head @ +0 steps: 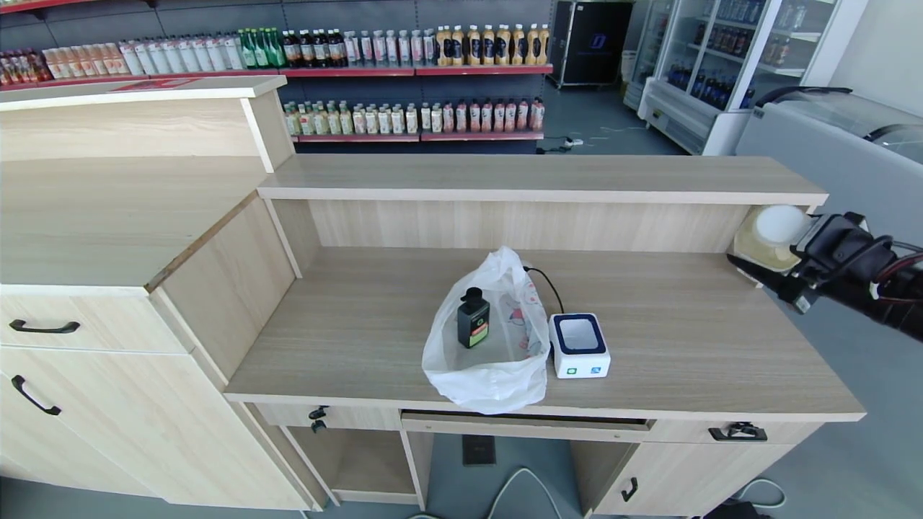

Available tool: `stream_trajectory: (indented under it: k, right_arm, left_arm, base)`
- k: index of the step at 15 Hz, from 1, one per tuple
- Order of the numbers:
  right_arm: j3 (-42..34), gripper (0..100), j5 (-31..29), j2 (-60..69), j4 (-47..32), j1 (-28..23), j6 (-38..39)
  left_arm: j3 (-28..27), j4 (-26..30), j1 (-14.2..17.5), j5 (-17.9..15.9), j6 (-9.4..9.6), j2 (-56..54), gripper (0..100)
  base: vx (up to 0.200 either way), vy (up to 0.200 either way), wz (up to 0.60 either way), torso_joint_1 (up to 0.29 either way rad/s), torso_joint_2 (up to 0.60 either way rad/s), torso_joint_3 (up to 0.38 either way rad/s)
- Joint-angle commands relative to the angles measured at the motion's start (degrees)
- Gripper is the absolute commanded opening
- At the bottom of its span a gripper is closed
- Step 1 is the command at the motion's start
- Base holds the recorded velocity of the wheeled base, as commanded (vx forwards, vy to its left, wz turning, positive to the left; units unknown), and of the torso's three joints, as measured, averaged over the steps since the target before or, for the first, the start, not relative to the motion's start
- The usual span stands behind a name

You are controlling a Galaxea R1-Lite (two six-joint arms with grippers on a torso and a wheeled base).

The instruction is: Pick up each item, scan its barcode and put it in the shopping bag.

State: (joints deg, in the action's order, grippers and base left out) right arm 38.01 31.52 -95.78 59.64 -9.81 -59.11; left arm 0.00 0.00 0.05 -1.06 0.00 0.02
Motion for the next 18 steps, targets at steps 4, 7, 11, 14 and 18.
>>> stream_trajectory:
  k: [4, 7, 11, 14, 18]
  right_arm:
    - [2.51, 0, 4.86, -12.94, 8.92, 1.99, -2.50]
    - [3.65, 0, 10.93, -18.04, 10.50, 2.08, -2.59]
    - [4.62, 0, 11.81, -23.57, 14.63, 1.11, -2.67]
    - [4.62, 0, 12.42, -27.27, 19.11, 0.58, -2.85]
    - [4.18, 0, 16.20, -29.81, 20.78, -0.65, -4.08]
  left_arm:
    - [0.00, 0.00, 0.04, 0.01, 0.00, 0.06, 100]
    - [0.00, 0.00, 0.04, 0.01, 0.00, 0.06, 100]
    - [0.00, 0.00, 0.04, 0.01, 0.00, -0.02, 100]
    - [0.00, 0.00, 0.04, 0.01, 0.00, 0.06, 100]
    - [0.00, 0.00, 0.04, 0.01, 0.00, 0.06, 100]
  base:
    - [0.000, 0.000, 0.45, 0.001, 0.00, 0.002]
    - [0.000, 0.000, 0.00, 0.000, 0.00, 0.000]
    - [0.000, 0.000, 0.00, 0.000, 0.00, 0.000]
    - [0.000, 0.000, 0.00, 0.000, 0.00, 0.000]
    - [0.000, 0.000, 0.00, 0.000, 0.00, 0.000]
